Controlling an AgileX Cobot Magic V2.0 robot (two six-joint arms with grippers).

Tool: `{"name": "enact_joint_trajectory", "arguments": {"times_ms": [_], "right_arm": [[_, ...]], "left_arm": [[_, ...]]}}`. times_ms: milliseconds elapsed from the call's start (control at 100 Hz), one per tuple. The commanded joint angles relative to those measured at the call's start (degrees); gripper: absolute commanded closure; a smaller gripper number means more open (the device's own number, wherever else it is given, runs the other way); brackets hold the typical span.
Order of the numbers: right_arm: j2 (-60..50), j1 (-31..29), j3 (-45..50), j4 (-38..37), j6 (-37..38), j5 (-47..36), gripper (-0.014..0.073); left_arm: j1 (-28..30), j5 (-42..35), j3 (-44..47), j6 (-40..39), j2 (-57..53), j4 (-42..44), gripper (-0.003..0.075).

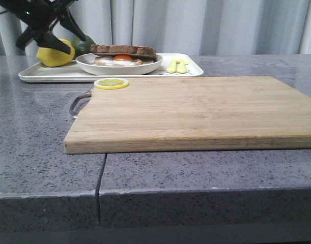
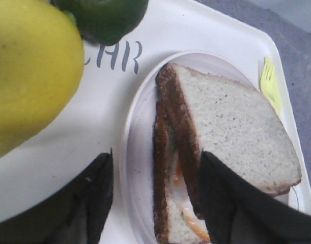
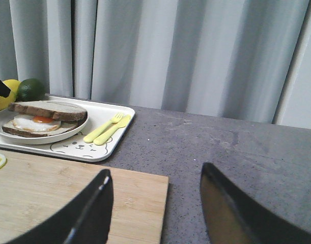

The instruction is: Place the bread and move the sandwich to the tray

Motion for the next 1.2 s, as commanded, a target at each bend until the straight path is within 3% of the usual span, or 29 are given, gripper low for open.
{"name": "enact_joint_trajectory", "arguments": {"times_ms": [0,200,470,740,1000,1190], "right_arm": [[0.10,-0.33,-1.58,-0.19,-0.17,-4.66,0.0192],[0.10,-0.33,-1.58,-0.19,-0.17,-4.70,0.0192],[0.10,-0.33,-1.58,-0.19,-0.17,-4.63,0.0192],[0.10,-0.33,-1.58,-0.19,-0.17,-4.63,0.0192],[0.10,-0.33,-1.58,-0.19,-0.17,-4.26,0.0192],[0.10,-0.33,-1.58,-0.19,-0.17,-4.08,0.0192]], "left_arm": [[0.07,2.10,-5.39,-0.73,-4.11,0.53,0.0369],[0.07,4.23,-10.86,-0.73,-7.53,3.32,0.0369],[0.07,8.38,-10.86,-0.73,-17.06,15.10,0.0369],[0.07,7.96,-7.83,0.95,-26.60,17.33,0.0370],[-0.05,3.54,4.99,4.83,-39.05,17.33,0.0372],[-0.05,-7.96,25.75,7.16,-53.32,16.57,0.0372]]}}
